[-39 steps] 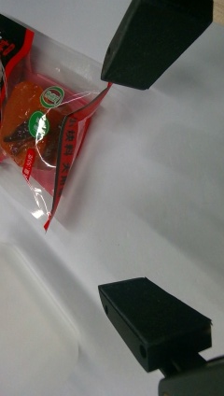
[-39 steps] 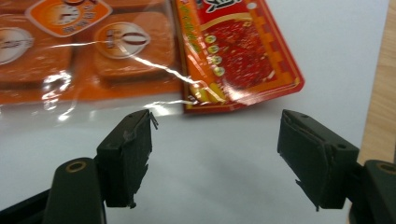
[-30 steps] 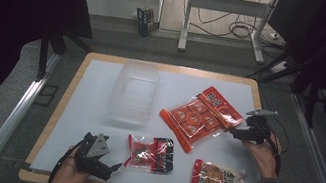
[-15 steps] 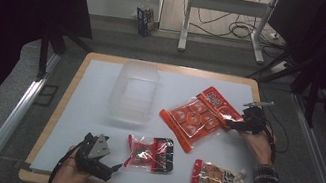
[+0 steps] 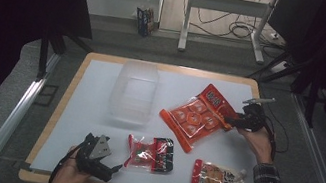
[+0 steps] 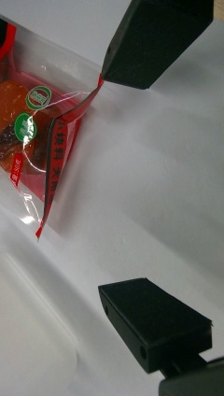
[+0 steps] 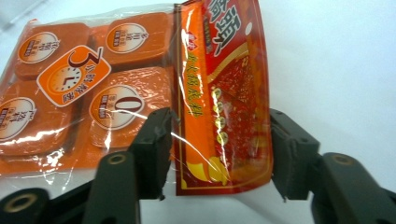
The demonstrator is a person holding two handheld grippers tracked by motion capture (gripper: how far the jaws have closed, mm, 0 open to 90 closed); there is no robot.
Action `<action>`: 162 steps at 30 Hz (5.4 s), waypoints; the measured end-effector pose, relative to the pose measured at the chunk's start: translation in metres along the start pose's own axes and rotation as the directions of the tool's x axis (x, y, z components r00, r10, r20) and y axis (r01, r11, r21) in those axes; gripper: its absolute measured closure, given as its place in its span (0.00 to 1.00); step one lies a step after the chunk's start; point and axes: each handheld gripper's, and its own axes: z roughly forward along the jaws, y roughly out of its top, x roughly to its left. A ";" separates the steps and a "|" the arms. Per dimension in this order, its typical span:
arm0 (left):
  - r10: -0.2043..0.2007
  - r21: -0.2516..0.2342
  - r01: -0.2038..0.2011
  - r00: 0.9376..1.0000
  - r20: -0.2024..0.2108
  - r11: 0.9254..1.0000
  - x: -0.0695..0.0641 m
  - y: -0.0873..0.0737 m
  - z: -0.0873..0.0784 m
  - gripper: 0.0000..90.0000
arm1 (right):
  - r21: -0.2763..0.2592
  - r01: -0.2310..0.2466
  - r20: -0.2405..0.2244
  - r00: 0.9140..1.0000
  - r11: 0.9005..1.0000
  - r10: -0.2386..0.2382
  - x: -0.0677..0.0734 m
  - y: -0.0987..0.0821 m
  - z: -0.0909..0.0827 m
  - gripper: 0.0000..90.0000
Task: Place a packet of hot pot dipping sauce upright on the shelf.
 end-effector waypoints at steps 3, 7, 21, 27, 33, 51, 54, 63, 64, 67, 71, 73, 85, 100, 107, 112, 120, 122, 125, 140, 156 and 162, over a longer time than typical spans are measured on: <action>0.002 0.003 -0.002 1.000 0.000 1.000 0.000 0.000 0.000 0.02 | 0.011 0.008 -0.010 1.000 1.000 -0.008 0.001 0.003 0.005 0.57; 0.006 0.003 -0.006 1.000 -0.001 1.000 0.000 0.000 0.000 0.02 | 0.045 0.047 0.011 0.999 0.998 -0.048 0.003 0.011 0.018 0.61; 0.023 0.013 -0.023 1.000 -0.002 1.000 -0.001 0.000 0.001 0.02 | 0.073 0.092 0.011 0.996 0.993 -0.093 0.006 0.028 0.048 0.69; 0.027 0.013 -0.027 1.000 -0.001 1.000 -0.002 0.000 0.001 0.02 | 0.106 0.050 0.041 0.998 0.993 -0.055 -0.003 0.028 0.052 0.83; 0.030 0.015 -0.030 1.000 -0.001 0.999 -0.002 0.000 0.001 0.02 | 0.103 0.034 0.003 0.999 0.994 -0.034 -0.004 0.027 0.053 0.97; 0.031 0.008 -0.031 0.999 -0.004 0.999 -0.003 0.001 0.001 0.02 | 0.059 -0.004 0.015 1.000 0.998 0.003 0.008 0.045 0.014 0.98; 0.039 0.013 -0.039 0.999 -0.005 0.999 -0.003 0.001 0.000 0.02 | 0.033 0.014 0.006 1.000 0.999 -0.014 0.016 0.053 -0.002 0.98; 0.039 0.011 -0.039 0.999 -0.009 0.999 -0.003 0.001 0.000 0.02 | -0.019 0.043 -0.015 0.999 0.999 -0.044 0.039 0.073 -0.033 0.98; 0.032 0.010 -0.032 0.999 -0.006 0.999 -0.003 0.001 0.000 0.02 | -0.031 0.047 -0.027 0.998 0.998 -0.048 0.045 0.078 -0.040 0.98; -0.006 -0.015 0.007 1.000 0.016 1.000 -0.001 0.002 -0.003 0.02 | -0.041 0.050 -0.041 0.998 0.998 -0.052 0.051 0.082 -0.047 0.98; -0.045 -0.045 0.046 0.998 0.037 0.998 0.002 0.002 -0.006 0.02 | -0.058 0.059 -0.068 0.996 0.997 -0.063 0.066 0.092 -0.057 0.98; -0.053 -0.053 0.055 0.998 0.039 0.997 0.003 0.002 -0.007 0.02 | -0.067 0.061 -0.088 0.994 0.996 -0.067 0.073 0.097 -0.062 0.98; -0.045 -0.049 0.047 0.998 0.035 0.998 0.002 0.002 -0.007 0.02 | -0.117 0.175 -0.147 0.970 0.978 -0.192 0.130 0.122 -0.076 0.99; -0.039 -0.048 0.041 0.999 0.026 0.998 0.002 0.003 -0.007 0.02 | -0.147 0.200 -0.122 0.968 0.969 -0.219 0.150 0.143 -0.080 0.99; -0.042 -0.052 0.044 0.999 0.027 0.998 0.002 0.003 -0.008 0.02 | -0.171 0.176 -0.145 0.969 0.969 -0.202 0.150 0.154 -0.080 0.99; -0.048 -0.058 0.049 0.998 0.032 0.997 0.003 0.003 -0.008 0.02 | -0.184 0.181 -0.153 0.966 0.966 -0.210 0.156 0.164 -0.077 0.99; -0.054 -0.062 0.056 0.998 0.036 0.997 0.003 0.002 -0.009 0.01 | -0.215 0.171 -0.153 0.966 0.962 -0.206 0.162 0.182 -0.072 0.99; -0.053 -0.062 0.055 0.998 0.036 0.997 0.003 0.002 -0.009 0.01 | -0.221 0.166 -0.160 0.966 0.961 -0.203 0.162 0.186 -0.071 0.99; -0.050 -0.060 0.052 0.998 0.034 0.997 0.003 0.003 -0.009 0.01 | -0.219 0.170 -0.154 0.966 0.961 -0.206 0.166 0.193 -0.069 0.99; -0.047 -0.053 0.049 0.998 0.036 0.997 0.002 0.003 -0.008 0.02 | -0.236 0.173 -0.142 0.967 0.956 -0.210 0.190 0.232 -0.051 0.99; -0.038 -0.048 0.039 0.999 0.038 0.998 0.001 0.003 -0.007 0.02 | -0.243 0.150 -0.136 0.973 0.958 -0.187 0.219 0.266 -0.004 0.99; -0.034 -0.049 0.036 0.999 0.041 0.998 0.001 0.004 -0.007 0.02 | -0.262 0.135 -0.131 0.976 0.956 -0.174 0.229 0.277 0.015 0.99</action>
